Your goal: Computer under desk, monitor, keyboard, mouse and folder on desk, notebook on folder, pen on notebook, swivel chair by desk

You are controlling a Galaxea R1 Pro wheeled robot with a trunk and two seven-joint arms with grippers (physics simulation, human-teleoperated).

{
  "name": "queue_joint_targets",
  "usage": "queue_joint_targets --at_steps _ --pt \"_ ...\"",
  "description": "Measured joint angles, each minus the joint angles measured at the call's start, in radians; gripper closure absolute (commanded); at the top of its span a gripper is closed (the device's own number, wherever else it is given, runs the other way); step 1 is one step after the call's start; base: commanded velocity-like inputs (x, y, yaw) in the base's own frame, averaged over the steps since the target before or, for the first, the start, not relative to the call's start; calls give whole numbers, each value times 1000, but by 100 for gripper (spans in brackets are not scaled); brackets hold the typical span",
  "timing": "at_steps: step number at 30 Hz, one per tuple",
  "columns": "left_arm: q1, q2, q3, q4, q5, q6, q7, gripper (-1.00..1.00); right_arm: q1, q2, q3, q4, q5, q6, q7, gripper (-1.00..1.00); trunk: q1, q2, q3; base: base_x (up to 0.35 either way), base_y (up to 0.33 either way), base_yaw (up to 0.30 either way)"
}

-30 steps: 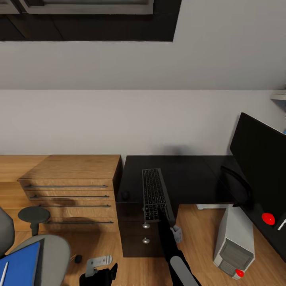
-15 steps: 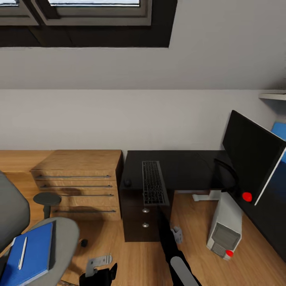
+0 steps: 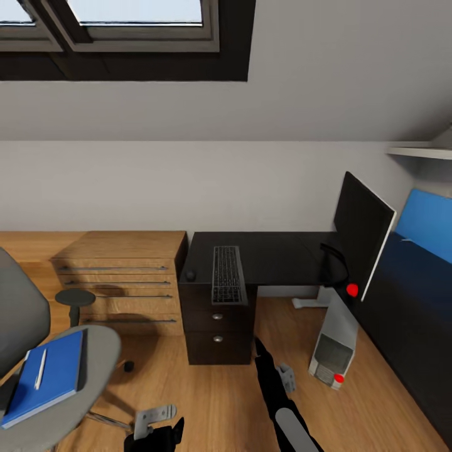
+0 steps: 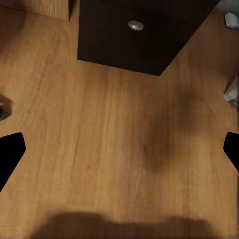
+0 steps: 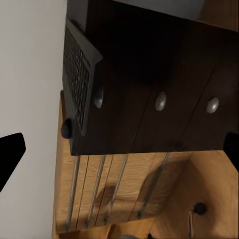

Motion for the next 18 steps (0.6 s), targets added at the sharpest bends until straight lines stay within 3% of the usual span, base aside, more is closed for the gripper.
queue_joint_targets --at_steps 3,10,13,14,17,18 --pt "0 0 1 14 1 0 -1 -100 -1 0 0 15 3 -2 -2 -100 0 0 0 -97 -310 0" --pt "0 -1 2 177 -1 0 -5 -100 -1 -2 3 131 33 -20 -1 -100 0 0 0 -24 -201 0" --pt "0 -1 1 216 -1 -4 -6 -100 -1 -9 1 237 102 -66 -1 -100 0 0 0 -5 -49 0" --pt "0 -1 1 225 -1 -11 -6 -100 -1 -16 0 286 149 -101 -1 -100 0 0 0 -3 -26 0" --pt "0 -1 0 236 -1 -35 -6 -100 -1 -25 0 358 229 -162 -2 -100 0 0 0 -2 -16 0" --pt "0 0 0 241 -1 -58 -7 -100 -1 -28 -1 404 277 -202 -2 -100 0 0 0 -1 -9 0"
